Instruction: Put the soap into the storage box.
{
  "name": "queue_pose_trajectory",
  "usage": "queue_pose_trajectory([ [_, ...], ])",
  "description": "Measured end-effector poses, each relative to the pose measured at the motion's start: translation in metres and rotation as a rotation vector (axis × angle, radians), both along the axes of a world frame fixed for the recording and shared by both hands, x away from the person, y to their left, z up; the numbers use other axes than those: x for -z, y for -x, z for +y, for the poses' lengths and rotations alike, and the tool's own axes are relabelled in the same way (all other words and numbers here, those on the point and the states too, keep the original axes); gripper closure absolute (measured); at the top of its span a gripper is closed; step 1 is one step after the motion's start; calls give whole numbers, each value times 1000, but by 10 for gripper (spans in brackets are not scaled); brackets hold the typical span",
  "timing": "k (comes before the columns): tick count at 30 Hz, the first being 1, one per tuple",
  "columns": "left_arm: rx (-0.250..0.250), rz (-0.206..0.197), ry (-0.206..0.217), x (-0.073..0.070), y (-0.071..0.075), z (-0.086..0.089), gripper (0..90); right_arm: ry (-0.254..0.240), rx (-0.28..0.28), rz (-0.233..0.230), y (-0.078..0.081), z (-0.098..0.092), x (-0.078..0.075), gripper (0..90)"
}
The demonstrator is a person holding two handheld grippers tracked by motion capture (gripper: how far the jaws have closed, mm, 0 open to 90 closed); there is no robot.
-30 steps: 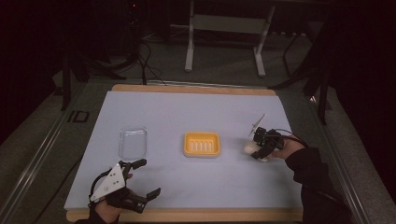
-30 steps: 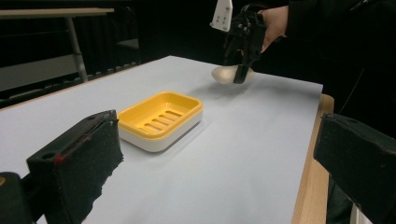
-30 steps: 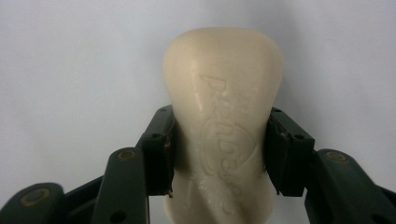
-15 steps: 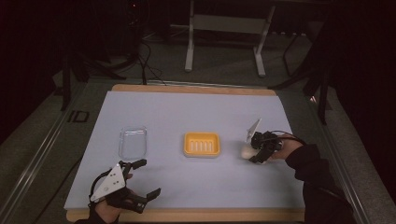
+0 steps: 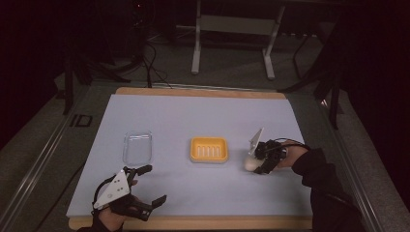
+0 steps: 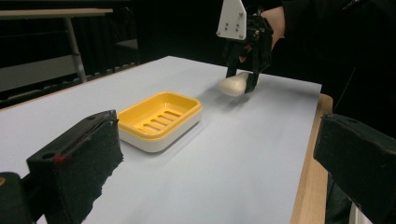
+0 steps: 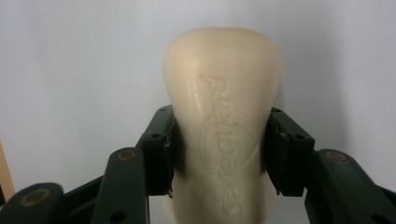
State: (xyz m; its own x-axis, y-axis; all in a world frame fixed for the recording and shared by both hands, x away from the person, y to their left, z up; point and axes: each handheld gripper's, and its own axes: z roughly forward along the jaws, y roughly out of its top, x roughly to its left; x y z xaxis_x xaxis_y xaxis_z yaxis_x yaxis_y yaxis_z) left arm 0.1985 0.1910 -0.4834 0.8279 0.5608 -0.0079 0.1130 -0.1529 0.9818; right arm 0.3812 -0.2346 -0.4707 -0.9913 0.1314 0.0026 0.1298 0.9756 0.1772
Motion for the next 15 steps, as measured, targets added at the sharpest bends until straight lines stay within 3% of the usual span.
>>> queue_pose_trajectory([
  [7,-2,-3,-7,0,0,0,11,-46,-18,-1,0,6,-7,500],
  [15,-4,-8,-5,0,0,0,11,-46,-52,-12,0,14,-20,499],
])
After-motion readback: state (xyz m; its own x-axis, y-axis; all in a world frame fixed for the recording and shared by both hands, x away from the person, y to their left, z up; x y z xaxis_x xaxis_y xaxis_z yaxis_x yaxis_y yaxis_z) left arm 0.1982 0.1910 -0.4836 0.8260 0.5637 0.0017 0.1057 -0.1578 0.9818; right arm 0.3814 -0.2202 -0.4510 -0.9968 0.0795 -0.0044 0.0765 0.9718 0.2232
